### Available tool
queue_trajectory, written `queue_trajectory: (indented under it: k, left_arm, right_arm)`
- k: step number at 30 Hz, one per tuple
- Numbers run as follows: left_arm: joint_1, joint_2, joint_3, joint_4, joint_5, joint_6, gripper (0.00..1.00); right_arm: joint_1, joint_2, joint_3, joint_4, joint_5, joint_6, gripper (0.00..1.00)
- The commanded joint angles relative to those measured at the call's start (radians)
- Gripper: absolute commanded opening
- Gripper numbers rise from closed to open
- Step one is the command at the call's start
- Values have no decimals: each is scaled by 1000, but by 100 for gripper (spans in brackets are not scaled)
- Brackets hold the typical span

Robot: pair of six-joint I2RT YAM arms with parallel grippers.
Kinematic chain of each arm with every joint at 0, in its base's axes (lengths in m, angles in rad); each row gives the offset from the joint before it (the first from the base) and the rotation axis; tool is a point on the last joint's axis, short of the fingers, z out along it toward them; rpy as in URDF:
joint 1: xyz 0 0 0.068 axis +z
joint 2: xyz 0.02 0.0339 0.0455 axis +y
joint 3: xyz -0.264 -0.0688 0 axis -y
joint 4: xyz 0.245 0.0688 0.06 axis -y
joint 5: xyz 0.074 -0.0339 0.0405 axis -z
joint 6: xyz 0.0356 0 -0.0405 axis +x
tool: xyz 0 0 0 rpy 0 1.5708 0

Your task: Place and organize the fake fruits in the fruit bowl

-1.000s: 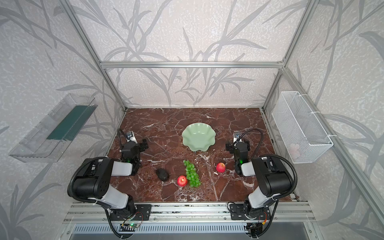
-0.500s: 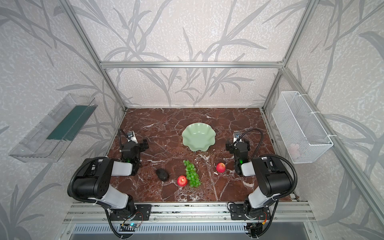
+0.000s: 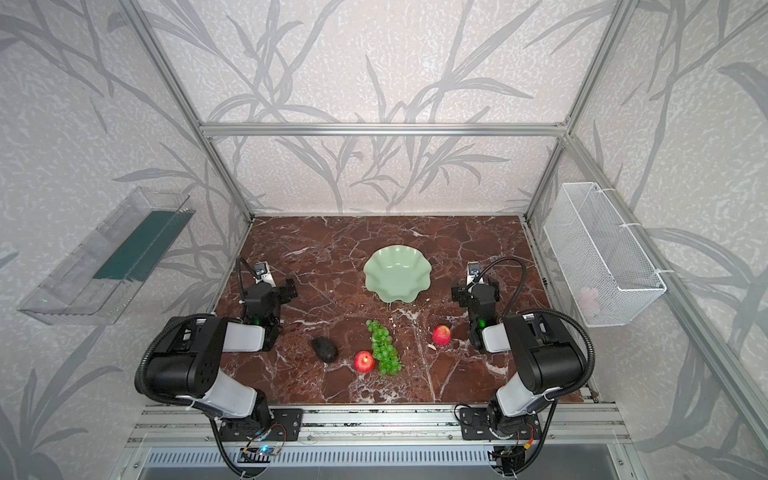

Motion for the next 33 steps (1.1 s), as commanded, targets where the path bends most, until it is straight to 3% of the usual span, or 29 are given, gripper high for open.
queue_trajectory:
  k: [1, 3, 5, 8, 10, 12, 15, 18, 21, 24, 27, 33]
  left_arm:
    - [-2, 11, 14, 10, 7, 16, 99]
    - [-2, 8, 10, 16, 4, 17, 99]
    - [-8, -59, 33, -79, -37, 13, 99]
    - [-24, -260, 162, -520, -211, -79, 99]
    - [-21, -389, 274, -843, -267, -232, 99]
    - [-24, -495, 327, -991, -219, -215, 99]
    - [-22, -658, 326, -1034, -188, -174, 99]
    - [-21, -785, 294, -1051, -152, -179, 97]
    - [-22, -836, 289, -1077, -90, -216, 96]
    - [-22, -821, 342, -1133, -26, -194, 94]
    - [-21, -789, 393, -1203, -31, -182, 94]
    - [-21, -786, 411, -1225, 12, -193, 93]
  right_arm:
    - [3, -24, 4, 10, 60, 27, 99]
    - [-4, -58, -1, -16, 30, 28, 99]
    - [21, -120, 28, -112, 108, 18, 99]
    - [27, -309, 180, -547, 181, 146, 99]
    - [20, -390, 272, -718, 114, 344, 99]
    - [9, -442, 300, -804, -50, 408, 99]
    - [1, -486, 245, -758, -231, 421, 99]
    - [7, -514, 334, -1024, -353, 419, 93]
    - [28, -552, 385, -1247, -395, 446, 90]
    - [91, -600, 392, -1422, -361, 448, 88]
    - [189, -631, 380, -1565, -265, 447, 88]
    - [275, -681, 280, -1588, -283, 561, 86]
